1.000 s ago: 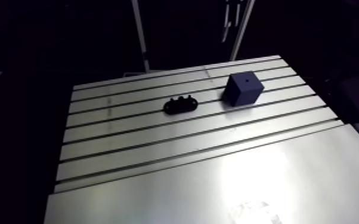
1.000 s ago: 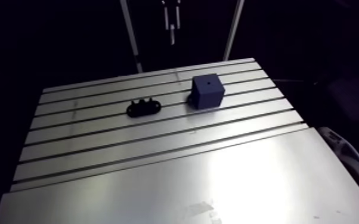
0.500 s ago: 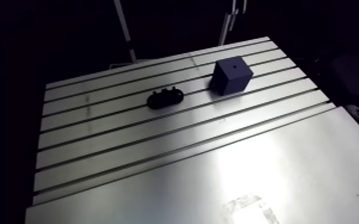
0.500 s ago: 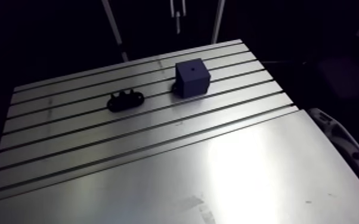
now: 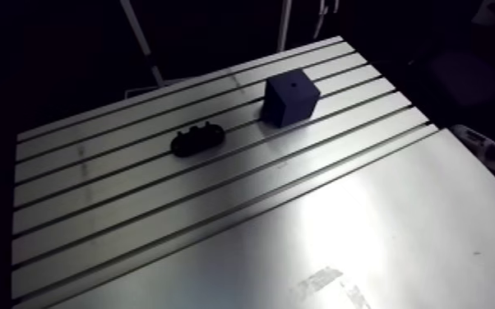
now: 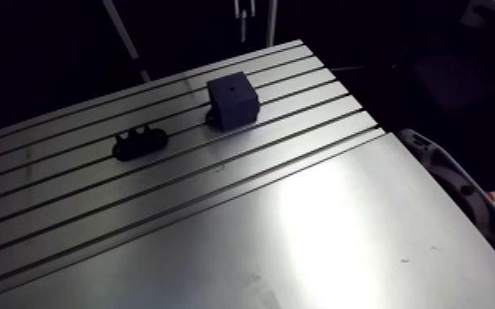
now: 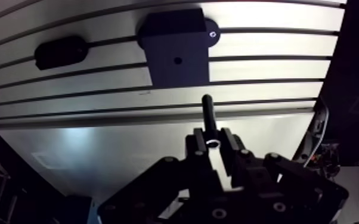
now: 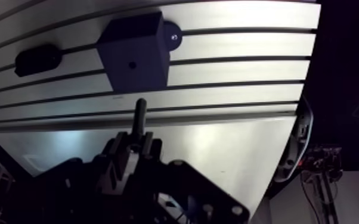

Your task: Pick up the M10 bolt and insert it into the hole until fully seated.

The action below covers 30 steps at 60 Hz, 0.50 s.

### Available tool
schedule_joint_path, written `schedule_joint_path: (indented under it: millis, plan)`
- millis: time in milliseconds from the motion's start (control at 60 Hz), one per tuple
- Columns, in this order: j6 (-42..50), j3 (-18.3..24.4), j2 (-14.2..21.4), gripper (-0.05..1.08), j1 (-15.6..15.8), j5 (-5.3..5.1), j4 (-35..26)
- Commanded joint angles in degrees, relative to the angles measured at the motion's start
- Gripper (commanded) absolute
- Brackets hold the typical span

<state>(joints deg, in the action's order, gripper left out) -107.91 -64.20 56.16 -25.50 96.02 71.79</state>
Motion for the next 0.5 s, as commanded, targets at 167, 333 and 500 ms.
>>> schedule_joint_path:
  millis: [167, 333, 500]
  plan:
    - [-0.5, 0.1, -1.0, 1.08, 4.0, -0.62, -0.7]
    - [0.0, -0.2, -1.3, 1.08, 4.9, 0.07, -0.2]
    - [0.2, -0.3, -1.6, 1.08, 4.9, 0.42, -0.5]
